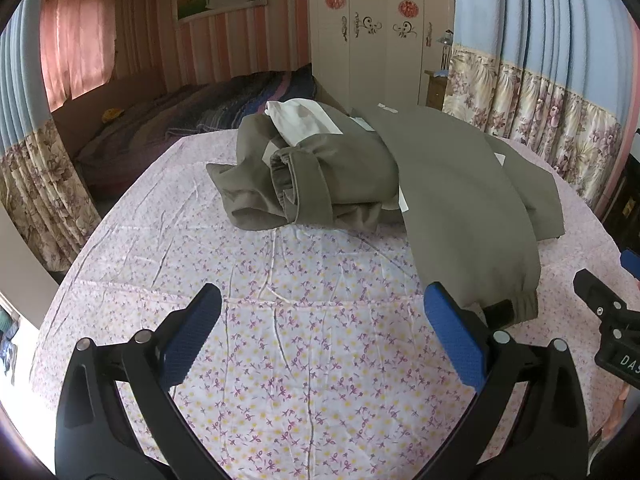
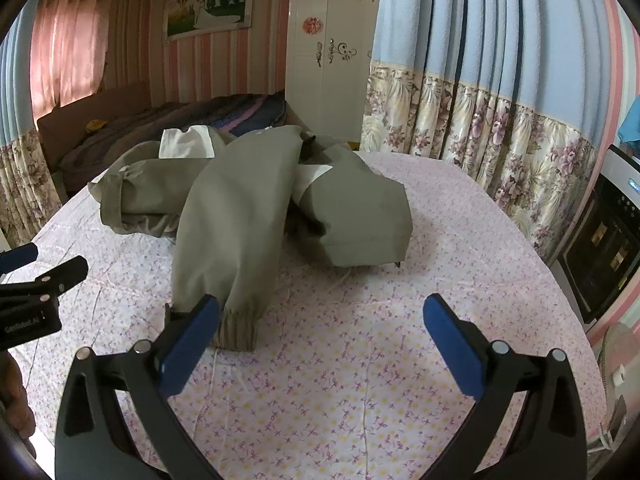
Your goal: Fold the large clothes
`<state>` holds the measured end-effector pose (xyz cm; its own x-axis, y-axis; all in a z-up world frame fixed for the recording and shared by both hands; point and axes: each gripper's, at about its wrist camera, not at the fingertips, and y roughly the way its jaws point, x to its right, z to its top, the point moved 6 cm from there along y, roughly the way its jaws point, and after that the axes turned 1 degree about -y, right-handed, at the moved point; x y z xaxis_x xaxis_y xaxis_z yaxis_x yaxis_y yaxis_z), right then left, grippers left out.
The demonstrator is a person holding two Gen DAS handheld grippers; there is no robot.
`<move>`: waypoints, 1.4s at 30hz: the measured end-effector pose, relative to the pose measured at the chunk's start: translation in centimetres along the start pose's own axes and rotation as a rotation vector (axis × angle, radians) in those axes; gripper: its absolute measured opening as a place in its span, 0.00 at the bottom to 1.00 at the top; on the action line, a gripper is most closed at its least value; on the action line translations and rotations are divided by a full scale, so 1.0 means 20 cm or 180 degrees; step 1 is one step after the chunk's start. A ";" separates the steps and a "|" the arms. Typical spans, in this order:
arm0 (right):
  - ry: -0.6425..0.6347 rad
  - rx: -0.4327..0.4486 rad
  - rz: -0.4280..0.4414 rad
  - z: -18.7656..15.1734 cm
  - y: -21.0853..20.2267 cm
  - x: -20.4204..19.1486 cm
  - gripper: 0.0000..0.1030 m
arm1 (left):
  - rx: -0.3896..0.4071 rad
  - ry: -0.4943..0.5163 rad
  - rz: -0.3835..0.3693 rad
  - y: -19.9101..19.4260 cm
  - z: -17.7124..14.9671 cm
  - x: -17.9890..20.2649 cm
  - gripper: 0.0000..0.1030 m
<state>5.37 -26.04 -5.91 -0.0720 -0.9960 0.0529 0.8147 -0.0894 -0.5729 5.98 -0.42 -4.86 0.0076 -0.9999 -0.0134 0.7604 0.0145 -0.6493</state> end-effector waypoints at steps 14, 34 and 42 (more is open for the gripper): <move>0.0010 -0.0027 -0.0008 -0.01 0.02 -0.01 0.98 | -0.0054 -0.0011 -0.0002 0.02 -0.01 0.00 0.97; 0.0022 -0.0048 -0.0028 -0.02 0.04 0.00 0.98 | -0.0083 -0.0002 -0.0002 0.03 -0.02 0.01 0.97; 0.0013 -0.0062 -0.0025 -0.02 0.05 0.00 0.98 | -0.0084 -0.0002 0.0004 0.04 -0.02 0.00 0.97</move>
<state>6.01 -26.09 -6.81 -0.0808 -0.9953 0.0542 0.8027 -0.0972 -0.5884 6.31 -0.46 -5.68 0.0090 -0.9999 -0.0137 0.7430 0.0158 -0.6691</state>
